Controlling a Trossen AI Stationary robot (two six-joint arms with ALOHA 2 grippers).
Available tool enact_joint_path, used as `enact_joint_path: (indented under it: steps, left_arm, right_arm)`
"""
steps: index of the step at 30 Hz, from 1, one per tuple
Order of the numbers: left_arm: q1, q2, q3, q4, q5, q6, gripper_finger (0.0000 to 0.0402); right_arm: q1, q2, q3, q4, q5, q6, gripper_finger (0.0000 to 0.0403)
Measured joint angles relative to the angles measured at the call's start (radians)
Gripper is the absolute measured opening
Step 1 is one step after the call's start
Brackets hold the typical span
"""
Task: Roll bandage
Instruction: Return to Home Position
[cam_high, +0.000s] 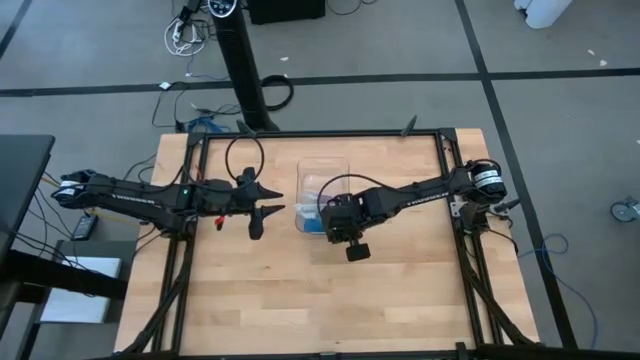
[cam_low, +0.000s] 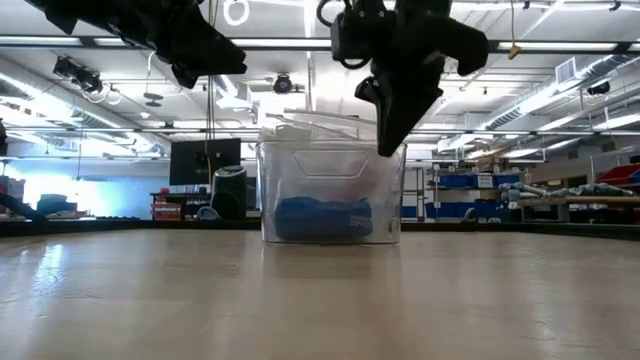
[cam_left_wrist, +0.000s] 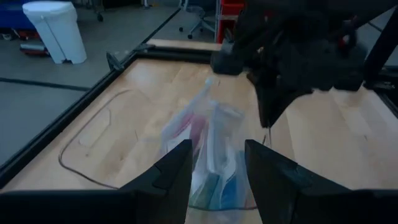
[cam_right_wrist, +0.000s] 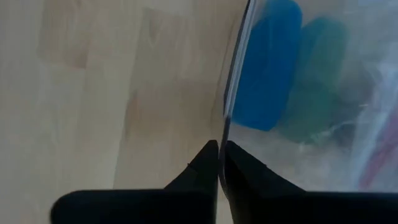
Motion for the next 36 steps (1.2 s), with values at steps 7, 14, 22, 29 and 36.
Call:
enact_joint_path:
  steps: [7,14,22,29,36]
  left_arm:
    - [0.0,0.0,0.0,0.017,0.003,0.036,0.0155]
    - [0.0,0.0,0.0,0.014,0.024,0.08,0.0154]
    - [-0.022,-0.012,0.013,0.021,0.069,0.142,0.0078]
    - [-0.024,-0.028,-0.127,0.248,0.239,0.146,0.0007]
    - [0.053,-0.133,-0.263,0.398,0.346,0.149,0.0003]
  right_arm:
    - [0.0,-0.009,-0.004,-0.011,-0.017,0.042,0.0099]
    - [0.007,-0.105,-0.003,-0.01,-0.071,0.053,0.0134]
    - [0.007,-0.292,-0.117,0.06,-0.013,-0.02,0.0057]
    - [-0.048,-0.525,-0.481,0.432,-0.038,-0.062,0.0008]
    - [-0.131,-0.772,-0.828,0.904,-0.134,-0.088,0.0002]
